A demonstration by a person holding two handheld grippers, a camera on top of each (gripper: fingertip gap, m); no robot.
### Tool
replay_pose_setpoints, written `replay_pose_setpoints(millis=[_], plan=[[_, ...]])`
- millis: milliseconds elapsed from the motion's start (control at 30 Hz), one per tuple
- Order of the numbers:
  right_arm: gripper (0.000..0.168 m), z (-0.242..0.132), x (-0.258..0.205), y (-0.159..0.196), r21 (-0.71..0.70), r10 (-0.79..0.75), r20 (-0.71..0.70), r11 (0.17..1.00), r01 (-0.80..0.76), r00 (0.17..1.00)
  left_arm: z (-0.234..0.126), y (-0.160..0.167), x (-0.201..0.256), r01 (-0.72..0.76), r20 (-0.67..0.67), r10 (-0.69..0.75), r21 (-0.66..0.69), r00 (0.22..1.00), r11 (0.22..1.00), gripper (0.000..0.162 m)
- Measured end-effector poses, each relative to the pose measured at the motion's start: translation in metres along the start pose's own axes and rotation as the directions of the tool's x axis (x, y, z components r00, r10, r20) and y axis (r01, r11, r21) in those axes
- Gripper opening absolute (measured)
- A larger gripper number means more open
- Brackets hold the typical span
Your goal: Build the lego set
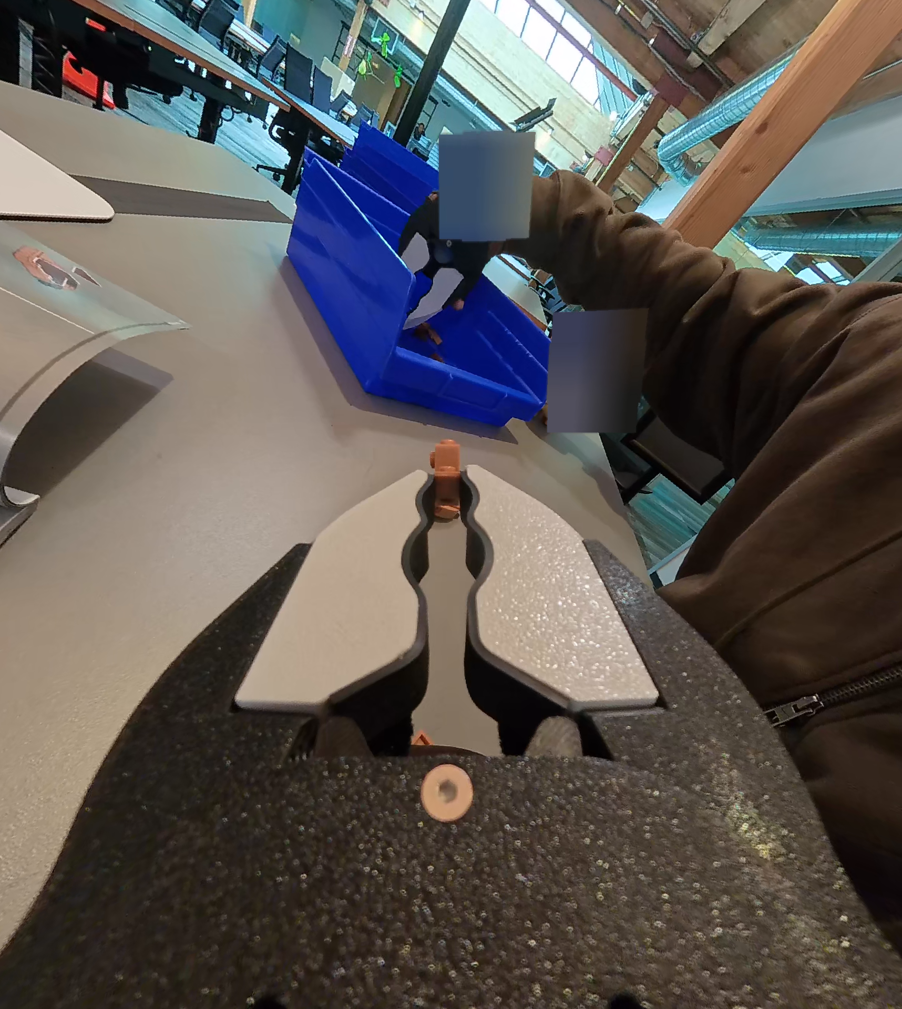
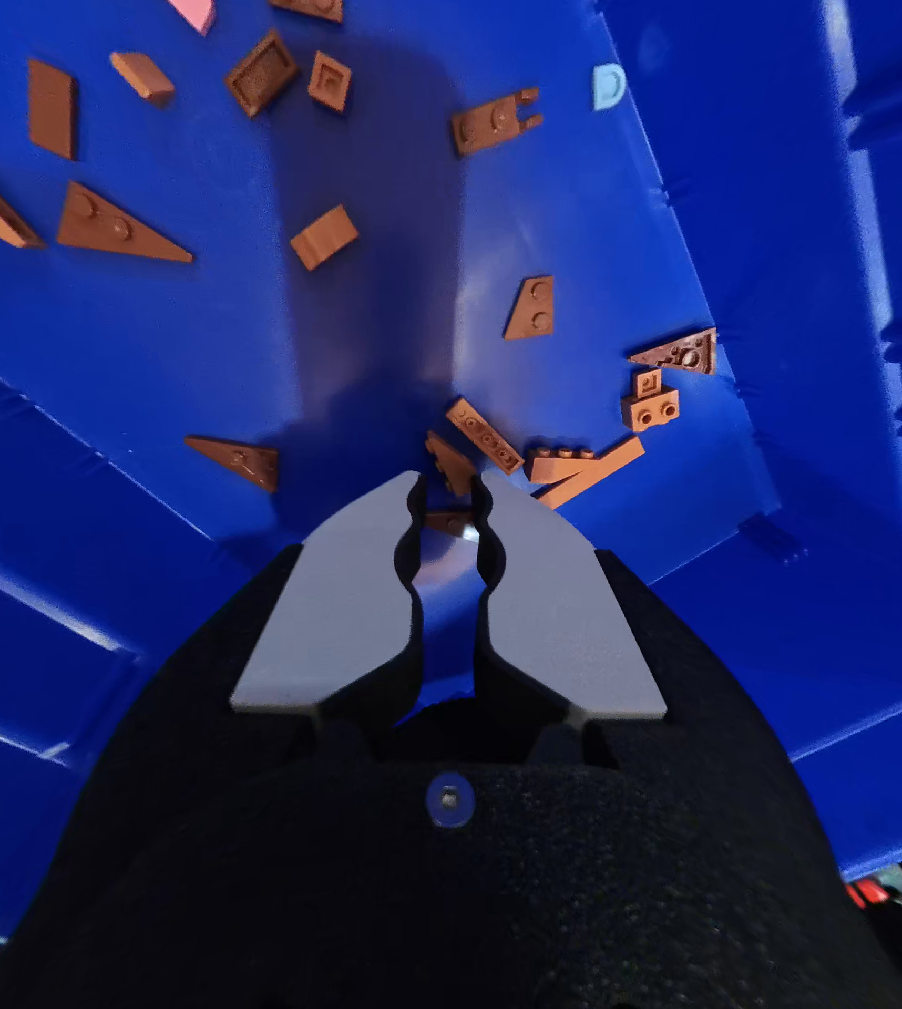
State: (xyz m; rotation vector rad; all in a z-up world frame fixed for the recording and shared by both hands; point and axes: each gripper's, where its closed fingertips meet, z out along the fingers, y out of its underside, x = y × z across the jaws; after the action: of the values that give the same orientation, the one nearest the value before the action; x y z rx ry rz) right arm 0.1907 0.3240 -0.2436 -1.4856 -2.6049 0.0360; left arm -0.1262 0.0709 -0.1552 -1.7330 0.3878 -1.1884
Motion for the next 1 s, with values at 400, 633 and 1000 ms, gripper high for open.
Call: replay_pose_setpoints(millis=[400, 633, 1000], plan=[[0.017, 0.006, 0.000, -0.003, 0.030, 0.026, 0.041, 0.999, -0.027, 0.999, -0.001, -0.001, -0.001, 0.003, 0.004, -0.003, 0.003, 1.000, 1.000, 0.008], [0.014, 0.006, -0.001, -0.002, 0.030, 0.043, 0.044, 0.999, -0.044, 0.998, 0.000, 0.000, -0.002, 0.002, 0.004, -0.002, 0.000, 1.000, 1.000, 0.008], [0.008, -0.031, 0.006, -0.013, -0.020, 0.150, -0.112, 0.988, -0.154, 0.982, 0.006, 0.004, 0.003, -0.049, 0.019, 0.050, -0.026, 0.999, 0.998, 0.008]])
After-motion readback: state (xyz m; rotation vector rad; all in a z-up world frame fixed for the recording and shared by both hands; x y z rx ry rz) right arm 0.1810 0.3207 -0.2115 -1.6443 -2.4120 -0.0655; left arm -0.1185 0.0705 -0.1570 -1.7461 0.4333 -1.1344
